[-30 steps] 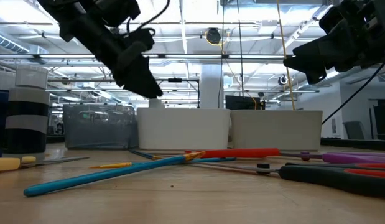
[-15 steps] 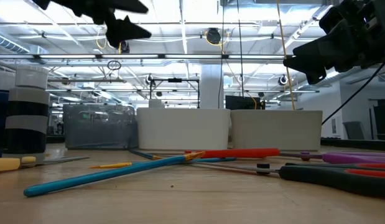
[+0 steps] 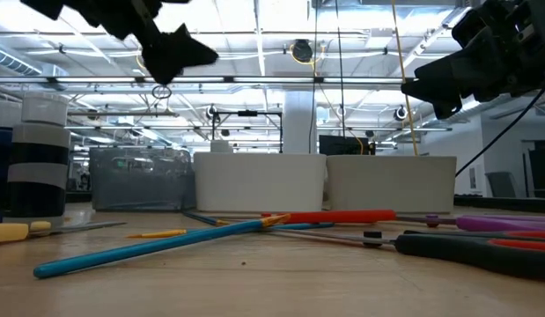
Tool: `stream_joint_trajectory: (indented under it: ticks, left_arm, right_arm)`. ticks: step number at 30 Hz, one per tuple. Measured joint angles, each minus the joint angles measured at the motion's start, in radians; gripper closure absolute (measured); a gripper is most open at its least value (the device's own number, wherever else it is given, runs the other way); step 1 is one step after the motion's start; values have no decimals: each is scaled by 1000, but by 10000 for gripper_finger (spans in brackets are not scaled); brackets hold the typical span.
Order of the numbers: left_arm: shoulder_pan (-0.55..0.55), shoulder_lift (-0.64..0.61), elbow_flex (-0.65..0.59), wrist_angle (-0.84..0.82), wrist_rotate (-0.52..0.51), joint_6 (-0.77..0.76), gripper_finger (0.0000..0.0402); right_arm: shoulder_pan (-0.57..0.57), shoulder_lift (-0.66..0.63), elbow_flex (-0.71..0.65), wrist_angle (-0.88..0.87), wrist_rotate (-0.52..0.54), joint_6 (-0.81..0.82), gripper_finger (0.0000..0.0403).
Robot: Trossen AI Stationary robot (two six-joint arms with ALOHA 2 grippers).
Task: Pick & Place Paint Supplies
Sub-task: Put the blue paint brush into the black bin
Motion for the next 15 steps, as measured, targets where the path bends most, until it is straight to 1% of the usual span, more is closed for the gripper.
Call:
stream_joint_trajectory:
  ticks: [2, 4, 7, 11, 15]
  left_arm:
    - [-10, 55, 1, 45, -6, -23, 94]
    - [-16, 109, 26, 42, -18, -57, 99]
    - [-24, 177, 103, -45, -50, -84, 100]
    - [-40, 279, 226, -201, -128, -79, 99]
    - [-44, 375, 322, -287, -179, -82, 105]
  right_arm:
    - [0, 0, 0, 0, 0, 0, 232]
    - [0, 0, 0, 0, 0, 0, 232]
    - [0, 0, 0, 0, 0, 0, 232]
    - [0, 0, 0, 0, 0, 0, 232]
    - [0, 0, 0, 0, 0, 0, 232]
